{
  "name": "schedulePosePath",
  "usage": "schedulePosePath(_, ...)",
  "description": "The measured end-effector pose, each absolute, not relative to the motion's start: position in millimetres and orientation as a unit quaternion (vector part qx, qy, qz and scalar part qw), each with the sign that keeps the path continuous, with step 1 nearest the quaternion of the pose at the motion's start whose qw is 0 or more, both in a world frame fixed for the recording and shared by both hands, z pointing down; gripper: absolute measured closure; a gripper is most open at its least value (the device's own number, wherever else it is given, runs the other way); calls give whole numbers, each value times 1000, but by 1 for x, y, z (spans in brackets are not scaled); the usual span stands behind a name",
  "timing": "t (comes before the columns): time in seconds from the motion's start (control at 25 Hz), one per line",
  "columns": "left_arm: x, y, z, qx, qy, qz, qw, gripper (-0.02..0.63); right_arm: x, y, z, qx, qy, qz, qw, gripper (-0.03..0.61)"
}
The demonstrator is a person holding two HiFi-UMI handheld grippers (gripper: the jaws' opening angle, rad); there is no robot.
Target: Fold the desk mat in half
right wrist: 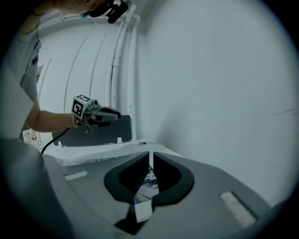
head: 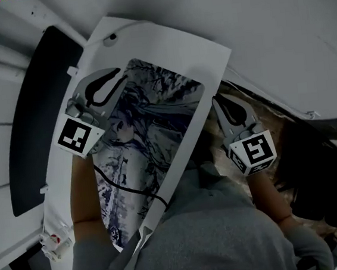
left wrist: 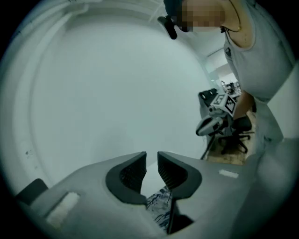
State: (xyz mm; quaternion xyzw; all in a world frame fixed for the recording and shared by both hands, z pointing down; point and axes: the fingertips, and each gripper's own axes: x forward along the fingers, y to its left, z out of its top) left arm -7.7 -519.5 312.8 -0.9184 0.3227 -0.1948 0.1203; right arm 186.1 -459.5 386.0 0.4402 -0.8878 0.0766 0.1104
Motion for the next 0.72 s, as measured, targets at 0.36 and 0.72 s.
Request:
schedulePosePath(0.36, -27, -606, 428, -917, 172, -352, 71, 448, 178, -505, 456, 444, -866, 93, 211, 492)
schedulePosePath(0.72, -33, -627, 516, -903, 70, -423, -35, 391, 166, -527, 505, 430, -851, 121, 278, 452)
